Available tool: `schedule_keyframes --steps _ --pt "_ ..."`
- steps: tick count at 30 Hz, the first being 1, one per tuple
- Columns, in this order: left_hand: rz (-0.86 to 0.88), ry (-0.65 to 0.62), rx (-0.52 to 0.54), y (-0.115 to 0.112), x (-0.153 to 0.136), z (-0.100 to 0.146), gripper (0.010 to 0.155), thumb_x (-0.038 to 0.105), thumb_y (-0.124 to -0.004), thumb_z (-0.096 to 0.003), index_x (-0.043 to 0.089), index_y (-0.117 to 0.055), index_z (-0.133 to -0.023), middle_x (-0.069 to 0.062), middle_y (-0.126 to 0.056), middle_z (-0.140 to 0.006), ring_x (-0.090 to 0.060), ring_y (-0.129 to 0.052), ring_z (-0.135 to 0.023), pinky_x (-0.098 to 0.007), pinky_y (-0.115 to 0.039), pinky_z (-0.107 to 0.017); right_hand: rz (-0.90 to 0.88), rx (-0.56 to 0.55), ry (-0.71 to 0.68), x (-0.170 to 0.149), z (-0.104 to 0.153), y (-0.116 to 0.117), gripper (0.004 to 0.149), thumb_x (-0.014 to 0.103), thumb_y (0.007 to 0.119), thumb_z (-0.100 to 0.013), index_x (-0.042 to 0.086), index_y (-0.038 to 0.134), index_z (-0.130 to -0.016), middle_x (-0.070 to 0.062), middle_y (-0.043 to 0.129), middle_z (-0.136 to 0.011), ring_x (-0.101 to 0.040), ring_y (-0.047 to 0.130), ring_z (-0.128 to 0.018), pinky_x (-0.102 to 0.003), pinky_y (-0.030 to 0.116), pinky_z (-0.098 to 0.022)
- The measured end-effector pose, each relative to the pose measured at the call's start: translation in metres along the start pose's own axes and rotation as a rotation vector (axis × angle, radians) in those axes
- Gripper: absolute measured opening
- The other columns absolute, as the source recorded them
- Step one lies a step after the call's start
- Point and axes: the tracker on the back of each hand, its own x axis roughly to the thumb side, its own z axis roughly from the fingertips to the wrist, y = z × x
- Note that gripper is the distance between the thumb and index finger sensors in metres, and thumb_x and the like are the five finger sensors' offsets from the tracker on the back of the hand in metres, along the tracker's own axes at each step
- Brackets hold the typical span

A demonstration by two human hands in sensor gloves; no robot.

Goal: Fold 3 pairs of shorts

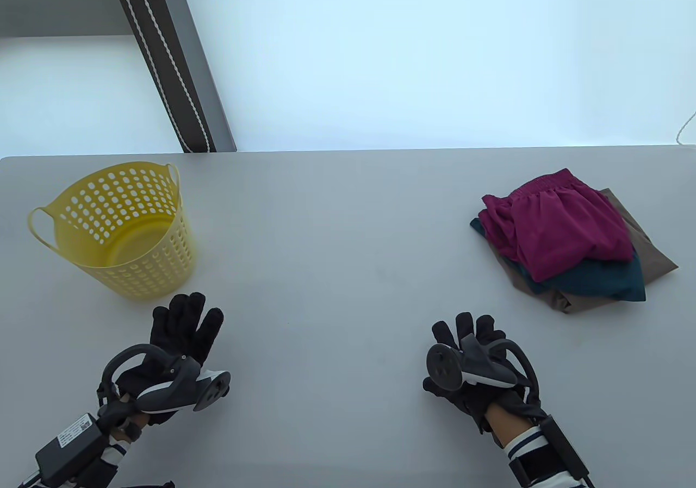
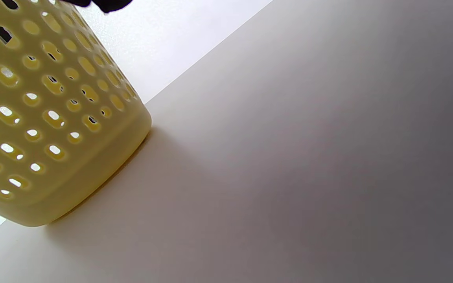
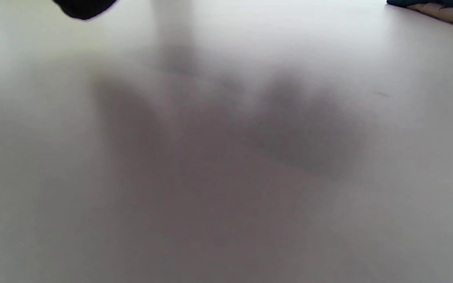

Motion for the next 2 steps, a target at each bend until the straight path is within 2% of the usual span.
schedule_keyframes --steps 2 --pt "0.006 0.001 -0.015 0.0001 -0.0001 0.0000 0.126 0.080 -0.036 -0.0324 -0.015 0.021 -0.093 -0.058 -0.011 -0.108 -0.074 -0.045 -0.106 -0.079 -0.049 -0.072 0.000 0.016 0.003 0.0005 0.0000 0.0007 0.095 0.060 0.048 -0.047 -0.001 -0.006 -0.095 -0.048 0.003 -0.091 -0.076 0.017 -0.075 -0.076 0.032 -0.048"
